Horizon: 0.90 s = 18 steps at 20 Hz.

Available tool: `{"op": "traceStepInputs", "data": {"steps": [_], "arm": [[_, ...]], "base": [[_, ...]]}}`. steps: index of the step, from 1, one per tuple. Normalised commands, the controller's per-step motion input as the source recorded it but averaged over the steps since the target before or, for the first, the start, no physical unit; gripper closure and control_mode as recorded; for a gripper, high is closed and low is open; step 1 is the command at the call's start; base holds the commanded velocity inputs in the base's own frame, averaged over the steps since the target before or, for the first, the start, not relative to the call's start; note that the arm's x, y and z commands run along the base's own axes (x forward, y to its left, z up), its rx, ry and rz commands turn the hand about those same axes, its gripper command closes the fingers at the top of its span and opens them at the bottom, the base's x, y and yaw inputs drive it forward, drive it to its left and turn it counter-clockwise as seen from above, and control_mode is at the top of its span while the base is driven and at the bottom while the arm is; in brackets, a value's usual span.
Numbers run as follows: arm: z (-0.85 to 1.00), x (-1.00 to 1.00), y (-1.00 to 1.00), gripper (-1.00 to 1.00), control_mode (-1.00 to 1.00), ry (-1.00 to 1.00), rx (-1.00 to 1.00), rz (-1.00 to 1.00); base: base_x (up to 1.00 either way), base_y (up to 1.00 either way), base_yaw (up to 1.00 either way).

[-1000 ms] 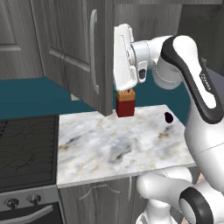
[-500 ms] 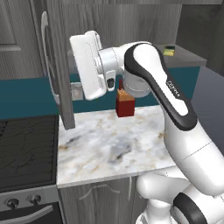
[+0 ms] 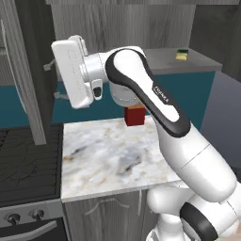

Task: Pick the sponge and sponge from the cabinet and place them on the counter.

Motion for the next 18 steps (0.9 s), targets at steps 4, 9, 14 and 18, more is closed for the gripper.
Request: {"op": "traceStepInputs", "data": {"steps": [4, 9, 14, 18], "arm": [[0.0, -0.68, -0.06, -1.0, -1.0, -0.31, -0.06, 0.0], [0.0, -0.58, -0.12, -1.0, -1.0, -0.31, -0.05, 0.0], [0.0, -0.48, -0.33, -1.0, -1.0, -0.31, -0.02, 0.0], [0.02, -0.34, -0.49, -1.0, -1.0, -0.16, 0.01, 0.0]], "base": [[0.0, 0.0, 0.0], [0.0, 0.0, 0.0], [0.0, 0.0, 0.0], [0.0, 0.0, 0.0]]}}
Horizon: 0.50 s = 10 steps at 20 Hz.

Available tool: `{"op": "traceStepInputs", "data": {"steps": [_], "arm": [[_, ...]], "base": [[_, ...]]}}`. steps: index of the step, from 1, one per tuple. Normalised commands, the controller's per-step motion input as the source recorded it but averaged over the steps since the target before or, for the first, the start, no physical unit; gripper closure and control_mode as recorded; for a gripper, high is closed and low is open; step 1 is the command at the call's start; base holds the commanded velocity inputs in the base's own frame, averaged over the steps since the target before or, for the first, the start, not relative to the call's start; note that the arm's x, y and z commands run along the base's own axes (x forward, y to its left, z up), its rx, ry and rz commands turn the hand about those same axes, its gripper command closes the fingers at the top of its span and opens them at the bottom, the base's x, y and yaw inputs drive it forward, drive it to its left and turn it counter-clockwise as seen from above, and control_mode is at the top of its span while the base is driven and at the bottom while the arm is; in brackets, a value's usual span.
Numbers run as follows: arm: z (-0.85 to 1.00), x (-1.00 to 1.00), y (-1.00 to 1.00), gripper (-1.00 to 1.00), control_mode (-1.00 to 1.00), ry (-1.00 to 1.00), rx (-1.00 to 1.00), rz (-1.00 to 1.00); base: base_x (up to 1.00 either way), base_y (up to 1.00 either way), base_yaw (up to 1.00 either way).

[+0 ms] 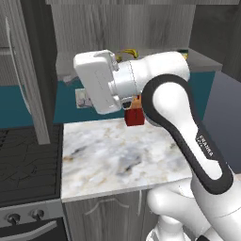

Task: Pick the sponge and sponge from the cabinet and place them on the counter.

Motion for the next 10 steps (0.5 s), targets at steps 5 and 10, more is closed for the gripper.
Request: {"op": "traceStepInputs", "data": {"steps": [5, 10], "arm": [[0.11, -0.26, -0.61, -1.0, -1.0, 0.0, 0.12, -0.1], [0.0, -0.31, -0.69, -1.0, -1.0, 0.0, 0.13, -0.15]], "base": [[0.0, 0.0, 0.0], [0.0, 0.0, 0.0]]}}
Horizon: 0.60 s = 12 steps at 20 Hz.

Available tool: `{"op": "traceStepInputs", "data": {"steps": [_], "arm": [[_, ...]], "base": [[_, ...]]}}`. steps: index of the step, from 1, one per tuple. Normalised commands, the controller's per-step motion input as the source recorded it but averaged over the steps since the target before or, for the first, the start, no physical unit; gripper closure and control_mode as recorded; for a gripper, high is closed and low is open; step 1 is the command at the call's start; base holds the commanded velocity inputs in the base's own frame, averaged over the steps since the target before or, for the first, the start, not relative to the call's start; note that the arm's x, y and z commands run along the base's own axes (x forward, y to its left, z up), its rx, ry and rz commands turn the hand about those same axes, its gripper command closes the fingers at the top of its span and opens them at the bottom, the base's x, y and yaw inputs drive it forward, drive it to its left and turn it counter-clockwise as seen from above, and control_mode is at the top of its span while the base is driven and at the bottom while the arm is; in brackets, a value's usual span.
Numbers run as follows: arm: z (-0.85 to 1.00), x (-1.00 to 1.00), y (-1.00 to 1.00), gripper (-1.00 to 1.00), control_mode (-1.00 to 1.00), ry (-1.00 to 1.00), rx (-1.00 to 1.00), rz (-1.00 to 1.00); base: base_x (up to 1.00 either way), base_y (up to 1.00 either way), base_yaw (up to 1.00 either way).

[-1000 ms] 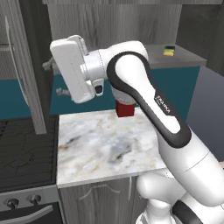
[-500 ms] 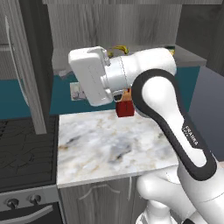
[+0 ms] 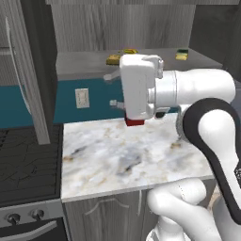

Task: Pick the sponge and sponge from the cabinet and place them on the counter.

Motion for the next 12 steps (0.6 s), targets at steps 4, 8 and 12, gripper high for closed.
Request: {"op": "traceStepInputs", "data": {"steps": [4, 8, 12], "arm": [[0.0, -0.37, -0.57, -1.0, -1.0, -0.14, -0.05, -0.05], [0.04, -0.3, -0.28, -1.0, -1.0, -0.21, -0.21, -0.02], [0.31, -0.15, -0.33, -1.0, -1.0, -0.01, -0.13, -0.03]], "base": [[0.0, 0.0, 0.0], [0.0, 0.0, 0.0], [0.0, 0.0, 0.0]]}}
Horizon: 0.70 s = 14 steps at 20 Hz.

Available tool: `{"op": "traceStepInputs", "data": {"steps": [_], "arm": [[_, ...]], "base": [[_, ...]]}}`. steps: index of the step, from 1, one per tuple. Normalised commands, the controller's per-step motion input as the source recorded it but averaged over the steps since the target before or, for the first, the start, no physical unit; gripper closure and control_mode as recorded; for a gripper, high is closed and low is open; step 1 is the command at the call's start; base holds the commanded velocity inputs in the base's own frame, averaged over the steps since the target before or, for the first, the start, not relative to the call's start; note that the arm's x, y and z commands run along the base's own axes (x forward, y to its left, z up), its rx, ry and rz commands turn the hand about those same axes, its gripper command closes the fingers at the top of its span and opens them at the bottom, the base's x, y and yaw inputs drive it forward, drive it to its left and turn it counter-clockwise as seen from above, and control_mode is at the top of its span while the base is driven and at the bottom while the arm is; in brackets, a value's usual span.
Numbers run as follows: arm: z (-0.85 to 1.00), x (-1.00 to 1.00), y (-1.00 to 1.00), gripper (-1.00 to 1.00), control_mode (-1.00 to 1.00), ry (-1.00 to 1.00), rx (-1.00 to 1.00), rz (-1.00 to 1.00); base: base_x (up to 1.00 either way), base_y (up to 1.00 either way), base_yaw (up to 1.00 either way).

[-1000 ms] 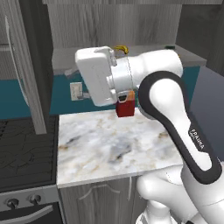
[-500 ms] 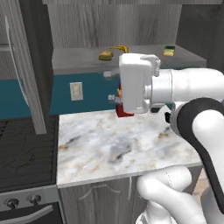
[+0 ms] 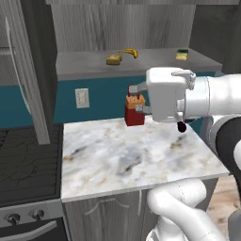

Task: Pick the sponge and sponge from the cabinet and place them on the counter.

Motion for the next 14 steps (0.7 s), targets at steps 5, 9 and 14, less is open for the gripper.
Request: {"op": "traceStepInputs", "data": {"steps": [5, 9, 14], "arm": [[0.34, -0.07, -0.4, -1.0, -1.0, 0.07, -0.05, -0.01], [0.1, -0.07, -0.1, -1.0, -1.0, -0.12, -0.32, 0.0], [0.0, -0.01, 0.0, -1.0, -1.0, -0.26, -0.48, 0.0]], "base": [[0.0, 0.0, 0.0], [0.0, 0.0, 0.0], [0.0, 0.0, 0.0]]}}
